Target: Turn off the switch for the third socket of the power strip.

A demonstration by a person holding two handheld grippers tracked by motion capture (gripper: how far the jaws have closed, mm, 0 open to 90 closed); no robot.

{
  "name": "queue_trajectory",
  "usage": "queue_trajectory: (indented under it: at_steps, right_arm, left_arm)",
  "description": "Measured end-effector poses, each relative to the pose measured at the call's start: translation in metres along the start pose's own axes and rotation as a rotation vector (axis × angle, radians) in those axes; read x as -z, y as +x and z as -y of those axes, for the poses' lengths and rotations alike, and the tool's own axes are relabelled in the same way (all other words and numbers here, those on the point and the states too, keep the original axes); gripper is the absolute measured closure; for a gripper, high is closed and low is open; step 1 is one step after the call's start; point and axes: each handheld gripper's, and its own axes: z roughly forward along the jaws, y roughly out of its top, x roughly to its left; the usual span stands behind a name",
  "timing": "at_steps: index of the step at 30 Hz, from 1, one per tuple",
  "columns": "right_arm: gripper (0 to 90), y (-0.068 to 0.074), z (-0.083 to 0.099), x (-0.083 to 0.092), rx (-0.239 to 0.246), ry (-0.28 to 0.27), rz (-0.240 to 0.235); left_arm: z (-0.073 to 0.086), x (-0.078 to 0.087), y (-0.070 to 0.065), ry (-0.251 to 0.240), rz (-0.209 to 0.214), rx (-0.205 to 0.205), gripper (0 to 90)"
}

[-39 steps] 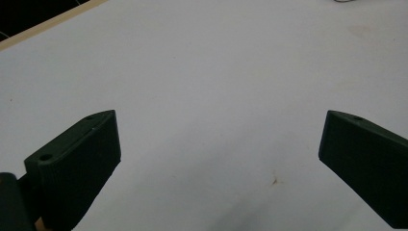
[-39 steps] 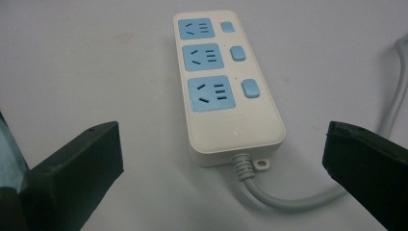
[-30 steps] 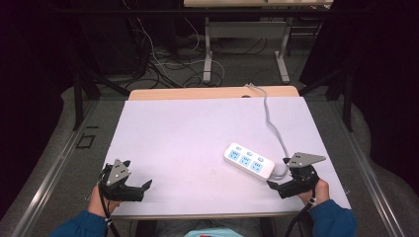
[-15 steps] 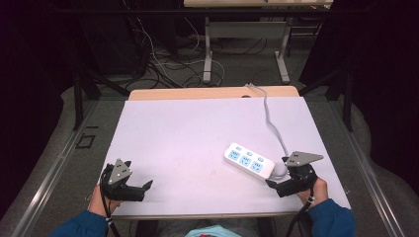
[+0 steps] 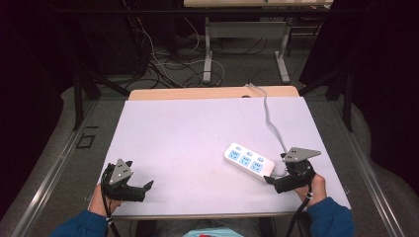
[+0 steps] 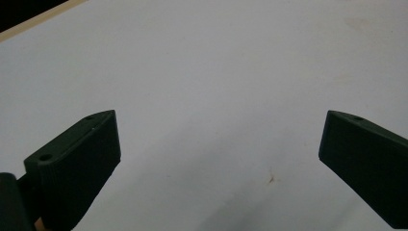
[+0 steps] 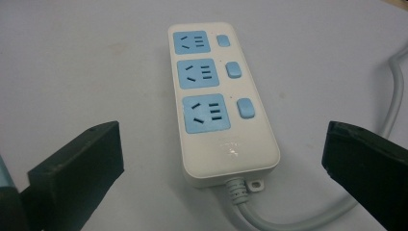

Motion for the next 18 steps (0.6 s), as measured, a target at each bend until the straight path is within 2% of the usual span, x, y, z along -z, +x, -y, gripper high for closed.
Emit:
queue_trajectory:
  at_steps: [5,7,8,9,12,18]
  right_arm:
    - [0.1,-0.003,-0.005,0.000,-0.010,-0.003,0.007]
    - [0.1,-0.004,-0.006,0.000,-0.012,0.000,0.001]
    - [0.3,-0.005,-0.009,-0.001,-0.009,0.013,0.001]
    - [0.3,-0.005,-0.009,-0.001,-0.009,0.013,0.001]
    - [0.6,-0.005,-0.013,-0.004,-0.003,0.012,0.009]
    - [0.6,-0.006,-0.022,-0.011,0.010,0.015,-0.005]
  left_arm:
    - [0.000,0.000,0.001,0.004,-0.009,-0.008,0.8]
    - [0.000,0.000,-0.001,-0.001,-0.002,0.003,0.8]
    - [0.000,0.000,-0.001,-0.001,0.001,0.008,0.8]
    - [0.000,0.000,0.000,-0.001,-0.008,-0.003,0.8]
    - [0.000,0.000,-0.001,-0.002,0.004,0.007,0.8]
    - [-0.001,-0.001,-0.001,-0.004,0.005,0.007,0.8]
